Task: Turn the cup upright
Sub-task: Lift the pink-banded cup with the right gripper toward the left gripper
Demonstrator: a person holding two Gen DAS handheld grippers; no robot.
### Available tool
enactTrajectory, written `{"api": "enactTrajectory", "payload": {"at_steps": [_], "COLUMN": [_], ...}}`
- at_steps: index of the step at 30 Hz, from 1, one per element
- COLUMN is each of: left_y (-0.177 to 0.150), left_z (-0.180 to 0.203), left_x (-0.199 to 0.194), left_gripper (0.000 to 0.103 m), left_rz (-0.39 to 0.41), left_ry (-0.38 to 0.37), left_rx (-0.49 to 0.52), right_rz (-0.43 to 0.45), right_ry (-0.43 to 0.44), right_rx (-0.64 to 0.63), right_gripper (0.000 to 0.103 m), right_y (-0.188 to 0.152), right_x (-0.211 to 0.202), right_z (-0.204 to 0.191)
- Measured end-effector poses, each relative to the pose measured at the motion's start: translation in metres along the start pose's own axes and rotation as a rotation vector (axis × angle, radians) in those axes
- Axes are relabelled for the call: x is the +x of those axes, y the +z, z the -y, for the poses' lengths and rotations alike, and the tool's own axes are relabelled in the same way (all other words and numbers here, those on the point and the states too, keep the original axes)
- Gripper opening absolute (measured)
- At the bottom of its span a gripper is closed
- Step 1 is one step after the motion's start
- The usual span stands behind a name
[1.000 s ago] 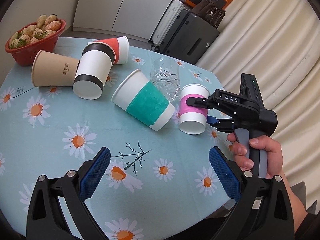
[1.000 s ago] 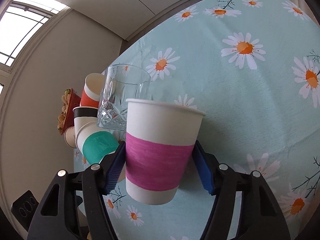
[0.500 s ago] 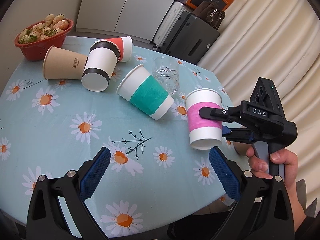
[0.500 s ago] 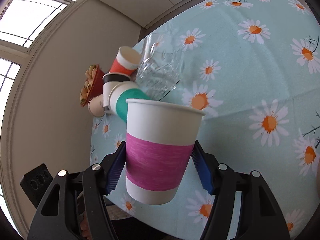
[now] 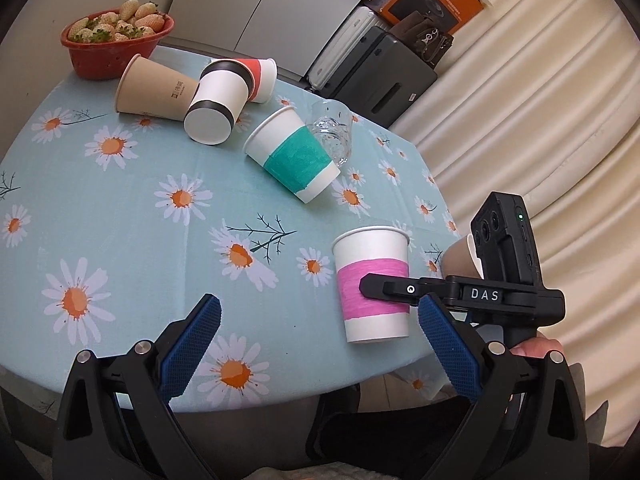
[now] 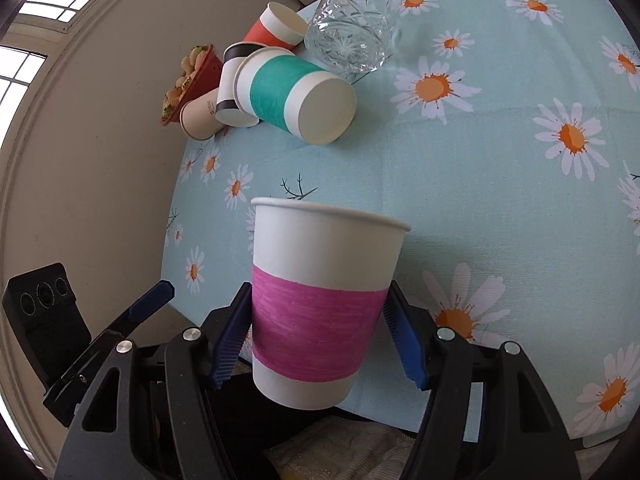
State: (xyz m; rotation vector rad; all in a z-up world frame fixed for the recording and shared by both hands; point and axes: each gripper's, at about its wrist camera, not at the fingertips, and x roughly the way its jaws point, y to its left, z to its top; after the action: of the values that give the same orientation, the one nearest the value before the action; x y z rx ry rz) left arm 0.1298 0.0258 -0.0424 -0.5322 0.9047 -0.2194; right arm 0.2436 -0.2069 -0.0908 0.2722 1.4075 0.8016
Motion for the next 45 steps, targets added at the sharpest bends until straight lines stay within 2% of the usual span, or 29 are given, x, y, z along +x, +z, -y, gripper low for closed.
{"api": "enactTrajectory", "payload": {"at_steps": [8, 12, 19, 25, 32, 38, 42, 45], "left_y": [-0.007, -0.007, -0.006, -0.002, 0.017, 0.029, 0.028, 0.026], "left_z": [0.005, 0.005, 0.007, 0.012, 0.031, 0.063, 0.075, 0.078], "left_x": [0.001, 0.004, 0.009, 0.018, 0.045, 0.081, 0.104, 0.116], "left_gripper": [0.096, 0.096, 0.096, 0.096, 0.096, 0.095, 0.095, 0.095], "left_rz": [-0.01, -0.018, -0.027, -0.058, -0.138, -0.245, -0.309, -0.34], "left_ry": [0.016, 0.023, 0.035, 0.035, 0.021, 0.102, 0.14, 0.197], "left_rx": [0.019, 0.024, 0.035, 0.051, 0.04, 0.099, 0.107, 0.11], "right_rz": [-0.017, -0.004, 0.022, 0.079, 0.194, 0.238, 0.259, 0.269], "right_ry": [-0.022, -0.015, 0.022, 0.076, 0.103, 0.111, 0.099, 0.103], "right_rx": [-0.014, -0.007, 0.014, 0.055, 0.042, 0.048, 0.03, 0.028], "right_gripper": [0.066, 0.071, 0.071, 0.071, 0.071, 0.071, 0.071, 0.071], "right_y": [0.005, 0.004, 0.001, -0.012, -0.053, -0.087, -0.096, -0.097], "right_x": [0.006, -0.002, -0.014, -0.036, -0.086, -0.114, -0.123, -0.127], "right_z": [-0.003, 0.001, 0.01, 0.022, 0.029, 0.037, 0.035, 0.037]}}
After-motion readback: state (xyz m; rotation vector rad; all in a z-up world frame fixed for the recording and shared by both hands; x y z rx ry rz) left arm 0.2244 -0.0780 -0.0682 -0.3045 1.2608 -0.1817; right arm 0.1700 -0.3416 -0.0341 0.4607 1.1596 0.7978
